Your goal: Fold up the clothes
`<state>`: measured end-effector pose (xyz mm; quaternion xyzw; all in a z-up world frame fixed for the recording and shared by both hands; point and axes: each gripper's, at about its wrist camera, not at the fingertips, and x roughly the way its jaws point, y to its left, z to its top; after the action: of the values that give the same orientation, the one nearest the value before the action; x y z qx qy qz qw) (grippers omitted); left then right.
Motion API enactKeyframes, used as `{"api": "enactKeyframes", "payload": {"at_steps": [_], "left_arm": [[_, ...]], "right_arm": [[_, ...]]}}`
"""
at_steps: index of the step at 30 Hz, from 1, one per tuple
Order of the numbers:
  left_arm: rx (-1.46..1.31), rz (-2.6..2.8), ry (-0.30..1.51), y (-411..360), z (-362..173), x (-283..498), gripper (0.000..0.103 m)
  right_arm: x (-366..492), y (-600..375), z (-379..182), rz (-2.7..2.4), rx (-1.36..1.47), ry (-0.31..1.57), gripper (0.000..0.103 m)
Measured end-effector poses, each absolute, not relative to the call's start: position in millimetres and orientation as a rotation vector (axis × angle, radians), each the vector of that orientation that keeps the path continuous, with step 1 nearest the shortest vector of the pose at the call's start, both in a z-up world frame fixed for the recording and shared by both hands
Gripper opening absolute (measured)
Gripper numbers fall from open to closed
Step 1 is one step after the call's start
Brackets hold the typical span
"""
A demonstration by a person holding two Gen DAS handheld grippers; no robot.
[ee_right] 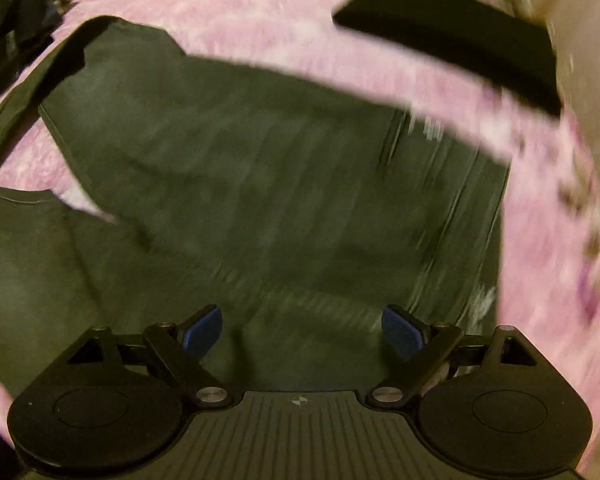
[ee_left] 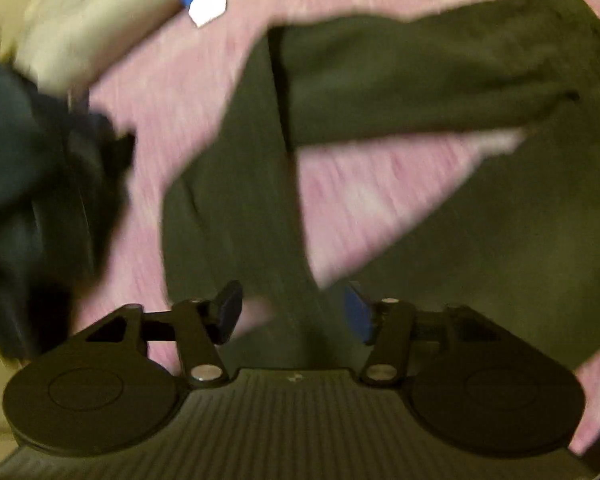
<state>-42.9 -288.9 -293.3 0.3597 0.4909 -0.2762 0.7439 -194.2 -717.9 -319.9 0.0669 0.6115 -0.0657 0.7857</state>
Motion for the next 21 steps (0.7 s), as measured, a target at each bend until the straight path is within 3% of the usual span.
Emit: {"api": "enactKeyframes", "payload": {"at_steps": [7, 12, 15, 21], "left_arm": [[0.817, -0.620, 1.130, -230.9, -318.4, -102.2, 0.070], [0.869, -0.782, 0.970, -201.1, -313.2, -137.7, 0.082], [0.988, -0.813, 0.789, -181.1, -319.8, -150.7, 0.082], [1.004, -0.738, 0.658, -115.6, -318.7, -123.8, 0.081]], "right_arm": [[-247.1, -658.8, -322.5, -0.205, 0.239, 1.344, 0.090], [-282.0, -598.0, -321.4, -0.306, 0.307, 1.306, 0.090], [-290.6, -558.9, -322.3, -0.369, 0.334, 1.294, 0.090], [-282.9, -478.0, -315.2, -0.376, 0.313, 1.245, 0.090]]}}
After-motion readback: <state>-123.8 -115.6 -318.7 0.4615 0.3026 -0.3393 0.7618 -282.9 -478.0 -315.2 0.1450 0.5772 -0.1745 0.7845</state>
